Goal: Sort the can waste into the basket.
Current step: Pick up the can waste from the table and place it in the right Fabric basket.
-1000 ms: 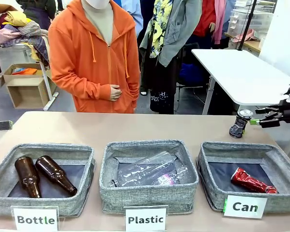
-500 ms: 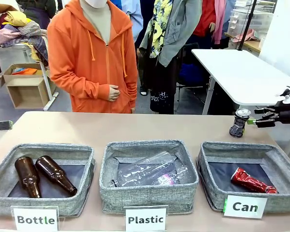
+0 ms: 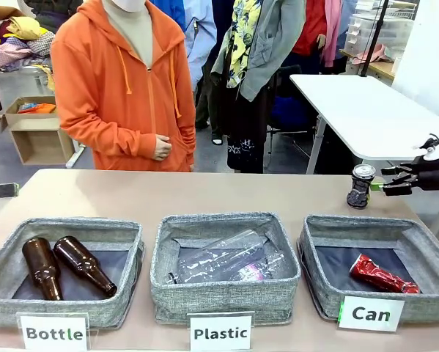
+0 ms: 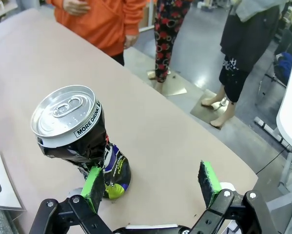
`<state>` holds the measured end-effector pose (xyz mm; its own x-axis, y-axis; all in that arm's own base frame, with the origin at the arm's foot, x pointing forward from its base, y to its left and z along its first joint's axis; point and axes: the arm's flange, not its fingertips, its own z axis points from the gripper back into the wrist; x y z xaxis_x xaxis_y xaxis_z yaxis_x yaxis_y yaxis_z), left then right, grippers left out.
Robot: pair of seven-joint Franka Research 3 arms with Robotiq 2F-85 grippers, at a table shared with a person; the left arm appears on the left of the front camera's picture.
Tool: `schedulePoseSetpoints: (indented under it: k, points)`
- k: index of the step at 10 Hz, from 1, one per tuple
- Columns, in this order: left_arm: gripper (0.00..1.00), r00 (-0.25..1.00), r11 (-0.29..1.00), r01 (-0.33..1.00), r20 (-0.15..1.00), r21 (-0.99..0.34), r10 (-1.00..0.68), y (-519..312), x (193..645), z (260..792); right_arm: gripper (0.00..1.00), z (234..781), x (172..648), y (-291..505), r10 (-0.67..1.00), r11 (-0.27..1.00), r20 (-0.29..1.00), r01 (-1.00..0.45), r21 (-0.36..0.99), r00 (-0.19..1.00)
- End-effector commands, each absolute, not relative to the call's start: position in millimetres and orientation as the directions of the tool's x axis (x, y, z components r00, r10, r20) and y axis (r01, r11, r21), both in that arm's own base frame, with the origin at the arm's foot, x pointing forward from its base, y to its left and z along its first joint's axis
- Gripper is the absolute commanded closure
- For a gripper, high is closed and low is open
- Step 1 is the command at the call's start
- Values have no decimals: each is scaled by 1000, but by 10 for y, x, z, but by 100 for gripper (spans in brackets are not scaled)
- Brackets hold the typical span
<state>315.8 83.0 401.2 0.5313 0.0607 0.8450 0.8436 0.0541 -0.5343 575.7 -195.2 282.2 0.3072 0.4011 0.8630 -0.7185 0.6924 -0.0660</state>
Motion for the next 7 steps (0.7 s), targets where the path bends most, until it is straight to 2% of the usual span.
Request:
schedulePoseSetpoints:
  k: [1,5,7]
  points:
    - [0,534,64,840,841,-539,84,758,3133,4048,0,2820,5816,-1996,410,695,865,-713,-93,287]
    - [0,534,64,840,841,-539,84,758,3133,4048,0,2850,5691,-2134,446,636,821,-772,-9,358]
    - [0,534,64,840,841,-539,84,758,3133,4048,0,2847,5692,-2125,441,608,825,-794,15,354]
